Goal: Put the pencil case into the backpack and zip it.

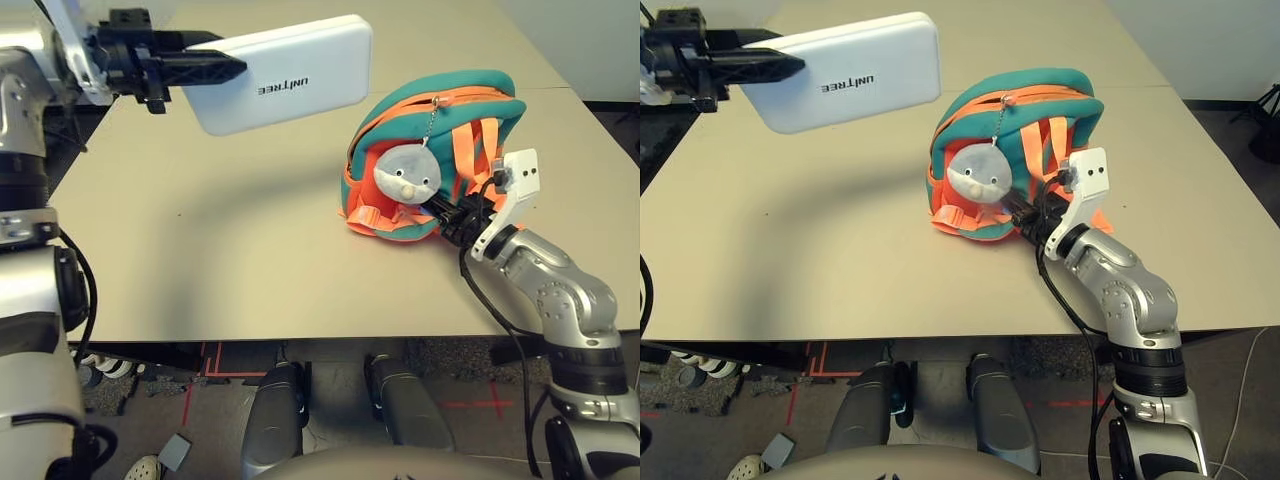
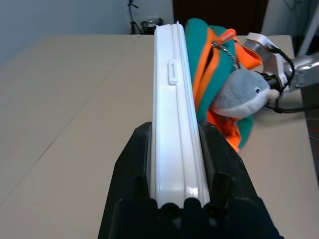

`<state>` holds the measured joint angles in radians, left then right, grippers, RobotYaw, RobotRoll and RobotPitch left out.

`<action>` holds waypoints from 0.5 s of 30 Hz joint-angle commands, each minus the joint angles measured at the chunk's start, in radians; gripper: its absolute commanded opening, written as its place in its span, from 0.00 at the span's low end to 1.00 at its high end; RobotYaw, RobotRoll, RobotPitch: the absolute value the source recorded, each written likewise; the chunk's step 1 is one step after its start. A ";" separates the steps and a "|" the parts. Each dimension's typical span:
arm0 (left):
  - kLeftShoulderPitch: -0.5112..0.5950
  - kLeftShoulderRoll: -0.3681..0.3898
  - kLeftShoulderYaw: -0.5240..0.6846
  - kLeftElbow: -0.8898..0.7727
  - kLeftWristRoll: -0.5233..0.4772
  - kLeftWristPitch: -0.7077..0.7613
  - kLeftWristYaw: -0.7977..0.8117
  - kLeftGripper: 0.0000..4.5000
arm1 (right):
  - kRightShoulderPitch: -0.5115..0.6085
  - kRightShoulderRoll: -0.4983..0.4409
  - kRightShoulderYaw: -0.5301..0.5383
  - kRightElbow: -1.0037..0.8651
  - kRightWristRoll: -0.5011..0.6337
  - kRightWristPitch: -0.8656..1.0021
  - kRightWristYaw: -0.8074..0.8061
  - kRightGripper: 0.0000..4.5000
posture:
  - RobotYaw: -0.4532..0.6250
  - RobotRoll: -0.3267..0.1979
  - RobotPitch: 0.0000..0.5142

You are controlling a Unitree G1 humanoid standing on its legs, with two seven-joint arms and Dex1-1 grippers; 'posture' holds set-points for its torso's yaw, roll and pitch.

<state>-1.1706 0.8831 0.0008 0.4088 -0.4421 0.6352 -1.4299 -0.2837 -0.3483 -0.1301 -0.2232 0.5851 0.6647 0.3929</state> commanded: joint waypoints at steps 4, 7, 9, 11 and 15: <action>-0.032 -0.005 -0.028 -0.017 0.008 -0.007 -0.055 0.28 | 0.025 0.011 0.023 0.036 -0.026 0.023 -0.003 0.10 | 0.27 0.62 0.26; -0.039 -0.022 -0.051 -0.019 0.019 -0.015 -0.069 0.28 | 0.030 0.015 0.023 0.031 -0.027 0.025 -0.003 0.10 | 0.27 0.62 0.26; -0.038 -0.035 -0.066 -0.018 0.027 -0.026 -0.078 0.28 | 0.031 0.016 0.023 0.029 -0.027 0.026 -0.004 0.10 | 0.26 0.62 0.26; -0.040 -0.050 -0.085 -0.012 0.042 -0.042 -0.087 0.28 | 0.032 0.017 0.023 0.027 -0.027 0.028 -0.005 0.10 | 0.26 0.62 0.27; -0.044 -0.084 -0.133 0.001 0.097 -0.115 -0.092 0.28 | 0.032 0.020 0.021 0.023 -0.028 0.030 -0.007 0.10 | 0.26 0.62 0.27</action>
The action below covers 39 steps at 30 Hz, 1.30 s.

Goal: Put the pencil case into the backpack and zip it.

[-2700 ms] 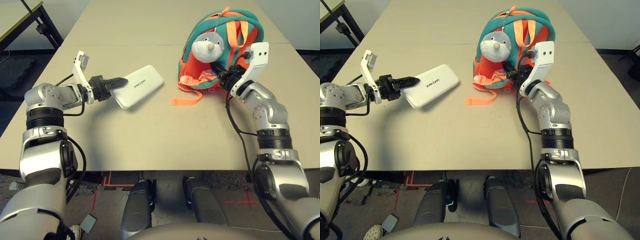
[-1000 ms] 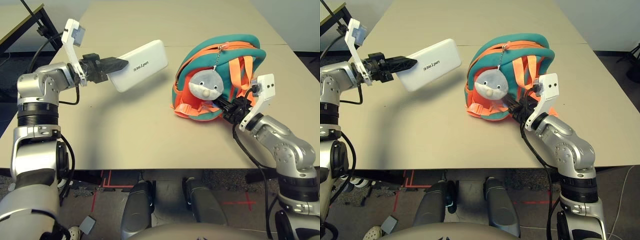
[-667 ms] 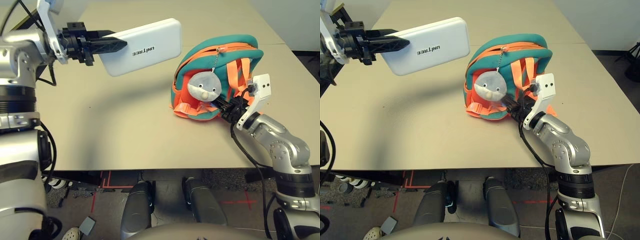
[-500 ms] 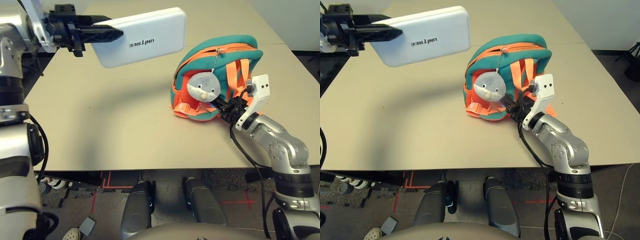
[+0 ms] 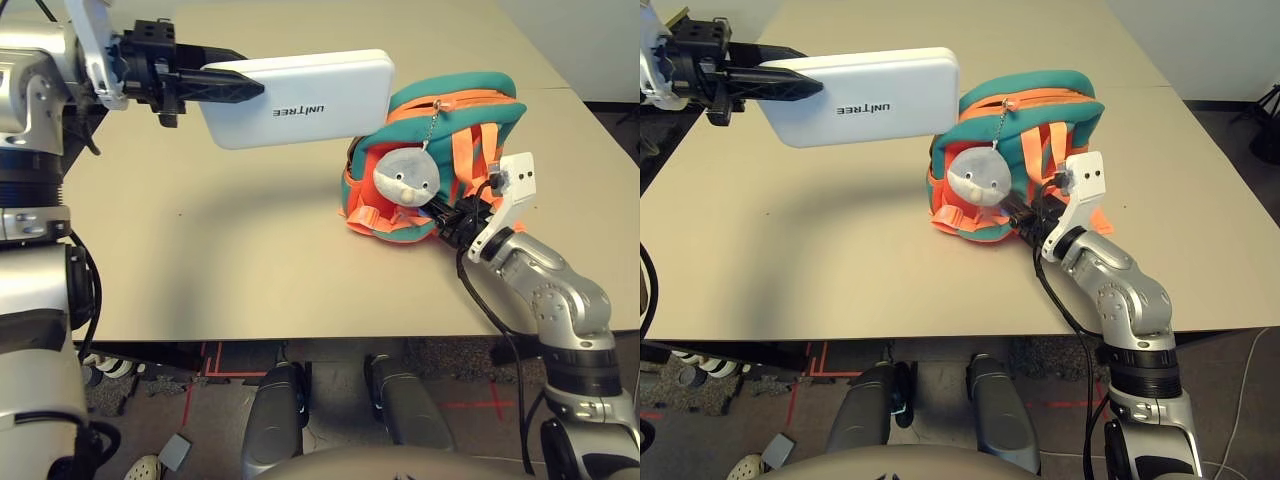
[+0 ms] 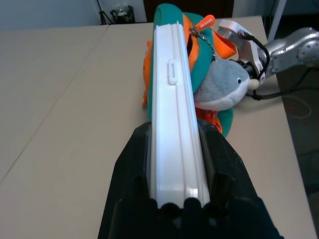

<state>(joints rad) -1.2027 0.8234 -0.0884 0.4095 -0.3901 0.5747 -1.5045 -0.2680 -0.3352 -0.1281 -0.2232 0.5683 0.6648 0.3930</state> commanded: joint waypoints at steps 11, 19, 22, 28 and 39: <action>-0.047 -0.138 -0.162 0.087 0.276 -0.376 0.050 0.28 | 0.009 0.018 0.024 0.019 -0.019 0.030 -0.015 0.10 | 0.25 0.62 0.27; -0.094 -0.265 -0.199 0.217 0.355 -0.477 0.071 0.28 | -0.030 0.020 0.030 0.033 -0.024 0.029 -0.014 0.10 | 0.25 0.62 0.28; -0.128 -0.335 -0.203 0.308 0.378 -0.525 0.091 0.28 | -0.044 0.022 0.035 0.038 -0.028 0.028 -0.010 0.10 | 0.24 0.62 0.27; -0.184 -0.481 -0.198 0.520 0.429 -0.623 0.165 0.28 | -0.055 0.026 0.044 0.045 -0.037 0.024 -0.004 0.10 | 0.24 0.62 0.27; -0.143 -0.483 -0.095 0.559 0.396 -0.565 0.254 0.59 | -0.059 0.050 0.057 0.045 -0.052 0.013 -0.010 0.10 | 0.23 0.62 0.27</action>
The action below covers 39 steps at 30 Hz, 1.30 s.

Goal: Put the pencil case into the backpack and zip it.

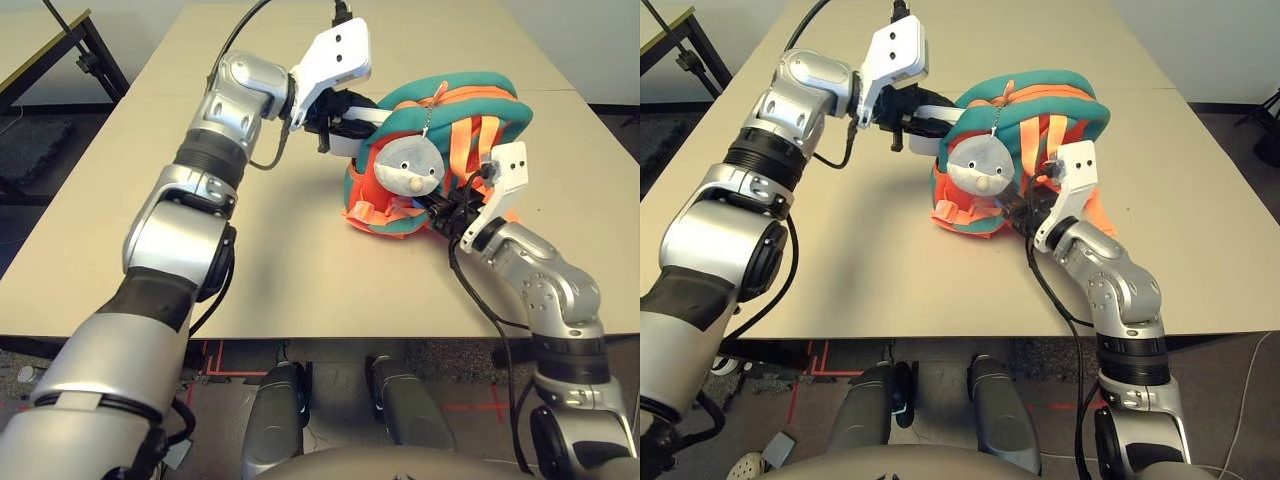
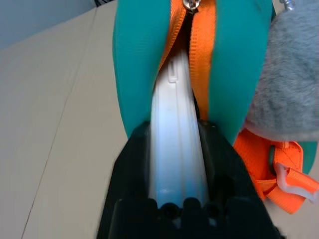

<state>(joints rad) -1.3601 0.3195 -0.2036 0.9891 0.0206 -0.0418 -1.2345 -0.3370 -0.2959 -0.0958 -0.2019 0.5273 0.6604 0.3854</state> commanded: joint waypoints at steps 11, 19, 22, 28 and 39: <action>0.111 0.259 0.137 -0.411 -0.168 0.404 -0.137 1.00 | 0.002 0.009 0.029 0.051 -0.020 0.006 0.016 0.10 | 0.25 0.62 0.26; 0.288 0.385 0.167 -0.644 -0.235 0.588 -0.116 1.00 | -0.014 0.010 0.033 0.079 -0.025 -0.009 0.028 0.10 | 0.27 0.62 0.25; 0.318 0.400 0.179 -0.665 -0.254 0.617 -0.098 0.96 | -0.017 0.008 0.033 0.085 -0.027 -0.013 0.031 0.10 | 0.27 0.62 0.24; 0.352 0.408 0.165 -0.685 -0.280 0.634 -0.090 0.51 | -0.020 0.008 0.032 0.088 -0.035 -0.015 0.037 0.10 | 0.28 0.62 0.23; 0.300 0.324 0.113 -0.564 -0.258 0.568 -0.083 0.00 | -0.014 0.017 0.031 0.078 -0.041 -0.012 0.030 0.10 | 0.26 0.62 0.24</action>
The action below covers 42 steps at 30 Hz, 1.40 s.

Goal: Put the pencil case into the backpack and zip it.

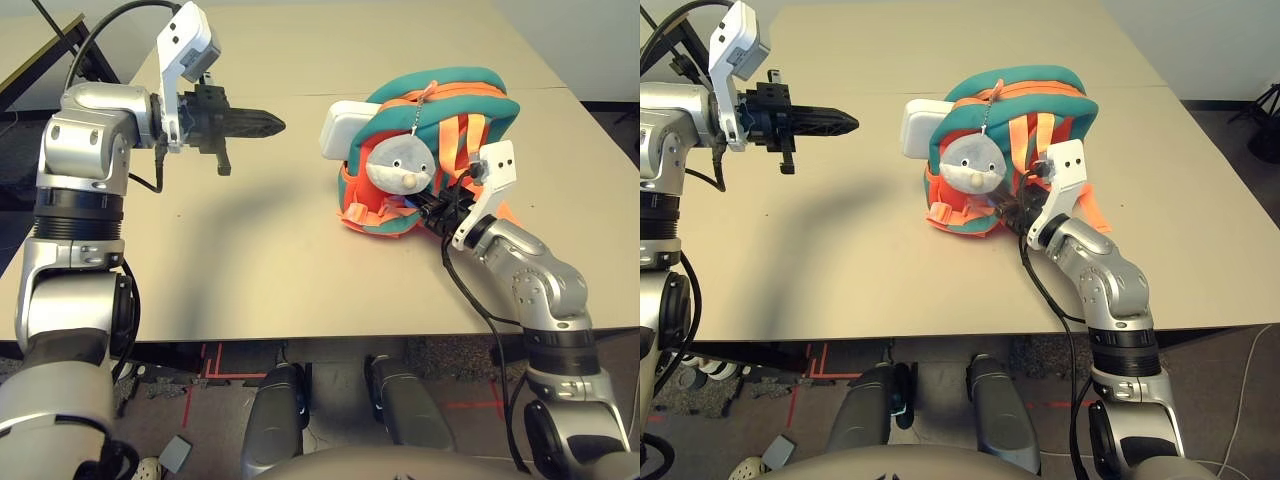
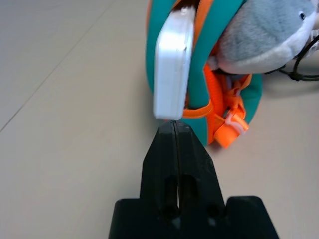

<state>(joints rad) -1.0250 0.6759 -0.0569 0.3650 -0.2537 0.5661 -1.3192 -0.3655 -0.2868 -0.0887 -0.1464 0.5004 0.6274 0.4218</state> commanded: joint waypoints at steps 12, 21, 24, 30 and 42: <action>-0.302 -0.396 -0.094 0.626 0.129 -0.340 0.101 0.00 | 0.005 0.021 0.030 0.031 -0.024 0.021 -0.004 0.10 | 0.26 0.62 0.25; -0.343 -0.442 -0.062 0.713 0.145 -0.401 0.073 0.00 | 0.006 0.027 0.029 0.021 -0.028 0.027 -0.008 0.10 | 0.25 0.62 0.26; -0.318 -0.402 -0.054 0.668 0.140 -0.386 0.051 0.00 | 0.010 0.028 0.028 0.018 -0.029 0.027 -0.009 0.10 | 0.25 0.62 0.27; -0.250 -0.275 -0.021 0.453 0.103 -0.263 -0.001 0.00 | 0.005 0.030 0.031 0.028 -0.032 0.024 -0.005 0.10 | 0.25 0.62 0.27; -0.103 -0.070 0.007 -0.168 -0.101 0.145 -0.041 0.82 | -0.005 0.026 0.036 0.048 -0.036 0.016 0.010 0.10 | 0.27 0.62 0.26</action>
<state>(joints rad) -1.1529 0.5898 -0.0219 0.2629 -0.3345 0.6746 -1.3530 -0.3804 -0.2595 -0.0799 -0.1285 0.4792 0.6241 0.4253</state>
